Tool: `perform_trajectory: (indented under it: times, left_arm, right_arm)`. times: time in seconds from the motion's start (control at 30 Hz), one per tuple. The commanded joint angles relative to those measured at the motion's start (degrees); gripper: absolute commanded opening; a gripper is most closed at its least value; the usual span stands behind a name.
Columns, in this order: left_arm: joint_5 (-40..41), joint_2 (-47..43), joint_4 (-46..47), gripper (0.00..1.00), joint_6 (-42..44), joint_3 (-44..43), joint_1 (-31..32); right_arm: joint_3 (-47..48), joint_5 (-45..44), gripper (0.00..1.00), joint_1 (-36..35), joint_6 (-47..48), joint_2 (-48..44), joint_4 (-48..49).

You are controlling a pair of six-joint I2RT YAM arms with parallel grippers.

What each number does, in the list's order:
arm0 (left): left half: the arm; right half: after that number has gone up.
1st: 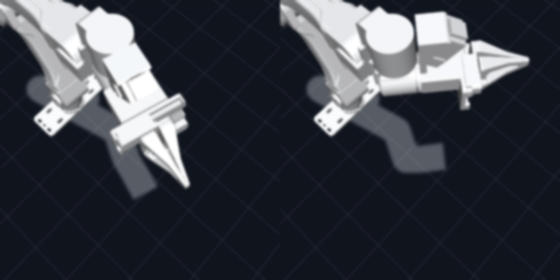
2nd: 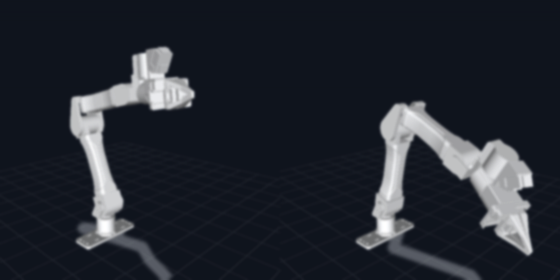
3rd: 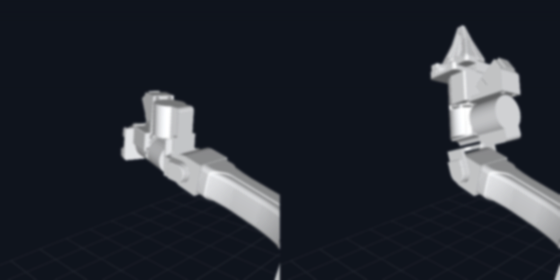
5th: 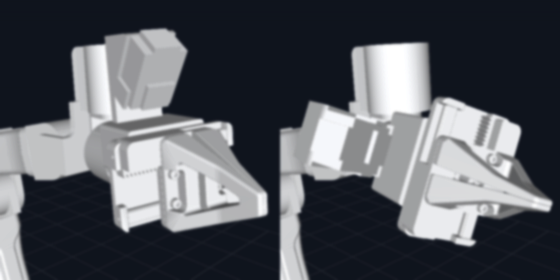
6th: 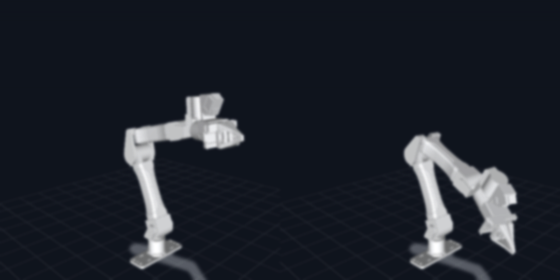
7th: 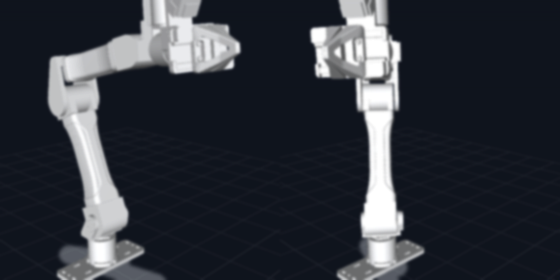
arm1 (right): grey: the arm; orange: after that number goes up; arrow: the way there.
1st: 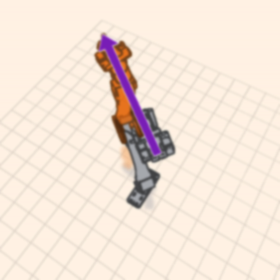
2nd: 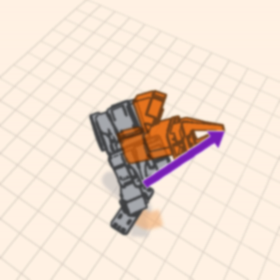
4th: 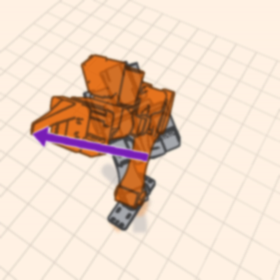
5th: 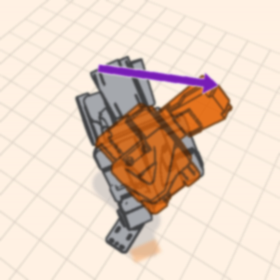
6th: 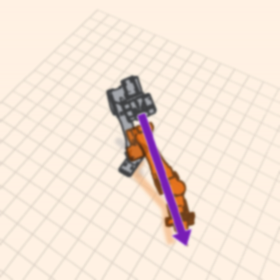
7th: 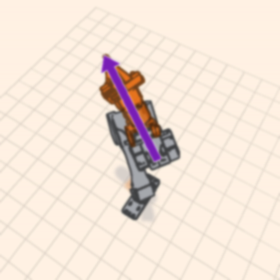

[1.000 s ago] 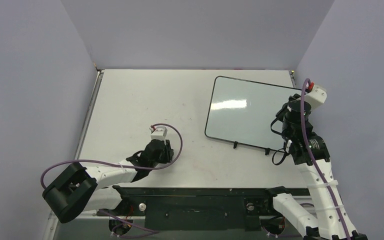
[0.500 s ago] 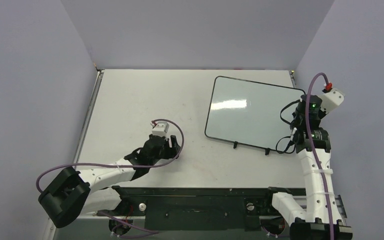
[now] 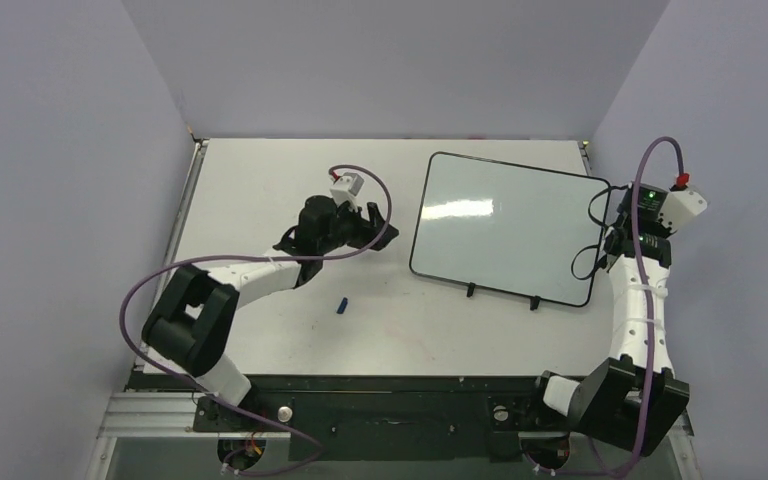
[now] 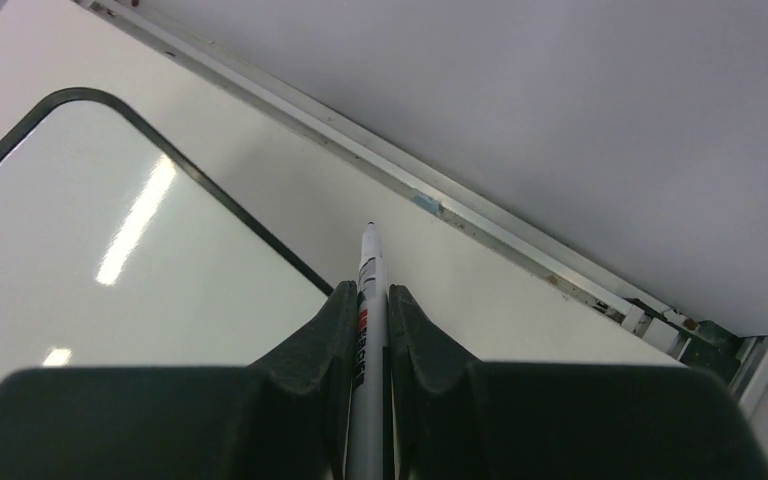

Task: Write a sentence on the whiteboard
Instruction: Place the pen cap at the center of the board, then move the whiteboard to the center of the board.

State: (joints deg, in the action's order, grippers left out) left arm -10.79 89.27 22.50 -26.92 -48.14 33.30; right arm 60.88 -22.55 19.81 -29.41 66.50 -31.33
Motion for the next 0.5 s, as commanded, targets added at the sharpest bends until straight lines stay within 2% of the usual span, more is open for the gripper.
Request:
perform_trajectory:
  times: [0.0, 0.17, 0.33, 0.47]
  left_arm:
    - [-19.3, 9.3, 12.5, 0.75, -2.2, -6.7, -4.3]
    - [-29.0, 19.7, 20.6, 0.74, -6.5, -14.2, -7.3]
    - [-34.1, 29.4, 27.0, 0.73, -11.1, -20.3, -9.1]
    - [-36.3, 34.2, 27.9, 0.72, -12.9, -25.9, -9.1]
  right_arm:
    - [-0.3, 3.9, 0.0, 4.1, -2.0, 5.0, 3.7]
    - [-1.6, 8.0, 0.0, 6.3, -3.0, 9.2, 6.2]
    - [-1.7, 8.5, 0.0, 8.3, -2.9, 11.8, 7.4]
    - [-2.6, 10.7, 0.0, 9.5, -3.4, 13.0, 8.9]
